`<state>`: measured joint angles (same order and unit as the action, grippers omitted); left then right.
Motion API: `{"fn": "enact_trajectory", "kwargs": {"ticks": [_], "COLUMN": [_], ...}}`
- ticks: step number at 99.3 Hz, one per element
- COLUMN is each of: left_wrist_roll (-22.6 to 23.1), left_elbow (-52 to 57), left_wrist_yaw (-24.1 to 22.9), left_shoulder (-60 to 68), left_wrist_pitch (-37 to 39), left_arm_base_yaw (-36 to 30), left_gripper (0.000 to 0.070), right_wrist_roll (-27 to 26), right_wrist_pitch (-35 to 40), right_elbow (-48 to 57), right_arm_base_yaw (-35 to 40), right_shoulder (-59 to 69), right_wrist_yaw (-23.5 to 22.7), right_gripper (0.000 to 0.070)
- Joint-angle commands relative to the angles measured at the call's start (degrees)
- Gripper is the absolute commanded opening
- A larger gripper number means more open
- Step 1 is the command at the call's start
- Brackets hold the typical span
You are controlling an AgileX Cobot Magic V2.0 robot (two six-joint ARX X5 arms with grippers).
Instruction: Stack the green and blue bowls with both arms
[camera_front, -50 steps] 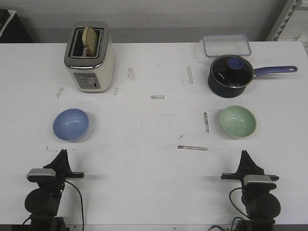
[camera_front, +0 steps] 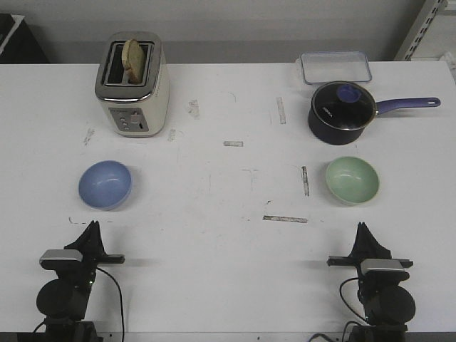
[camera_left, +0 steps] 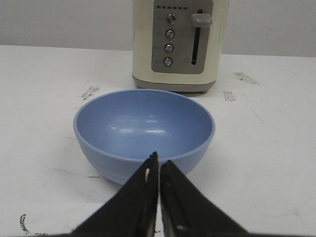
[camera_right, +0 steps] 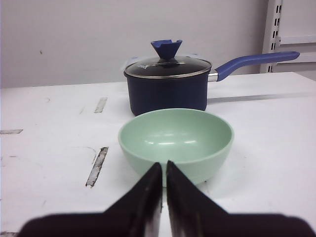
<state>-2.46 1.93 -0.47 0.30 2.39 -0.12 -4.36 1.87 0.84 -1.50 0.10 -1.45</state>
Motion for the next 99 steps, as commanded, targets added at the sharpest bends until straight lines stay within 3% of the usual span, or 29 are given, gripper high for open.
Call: {"fn": "enact_trajectory", "kwargs": {"ticks": [1,50,74,83,99], "left_wrist_roll": [-0.09,0.00,0.00,0.00,0.00], "left_elbow": [-1.22,-1.22,-1.22,-1.22,-1.22], "left_wrist_yaw": [0.20,0.17,0.17,0.17,0.20], "left_shoulder": [-0.11,-0.11,-0.11,-0.11,-0.11], "left_wrist_pitch": [0.68,0.66,0.61,0.66,0.63], "left_arm_base_yaw": [0.11,0.11,0.11,0.11,0.11], "left_gripper": [0.0001,0.0001,0.0001,0.0001,0.0001], "right_wrist_roll": [-0.50,-0.17,0.04,0.37,2.93], "right_wrist_pitch": [-0.63,-3.56,-20.09,-18.25,-6.99], "right_elbow": [-0.11,-0.11,3.32,10.29,28.39], "right_arm_base_yaw": [0.02,-0.09,-0.09,-0.09,-0.09], "right_shoulder": [-0.04,-0.04,0.07,2.56,15.21], "right_wrist_yaw": [0.00,1.68,1.44,1.44,1.46], "right_gripper": [0.0004,0.0004,0.0004,0.0004,0.0004]}}
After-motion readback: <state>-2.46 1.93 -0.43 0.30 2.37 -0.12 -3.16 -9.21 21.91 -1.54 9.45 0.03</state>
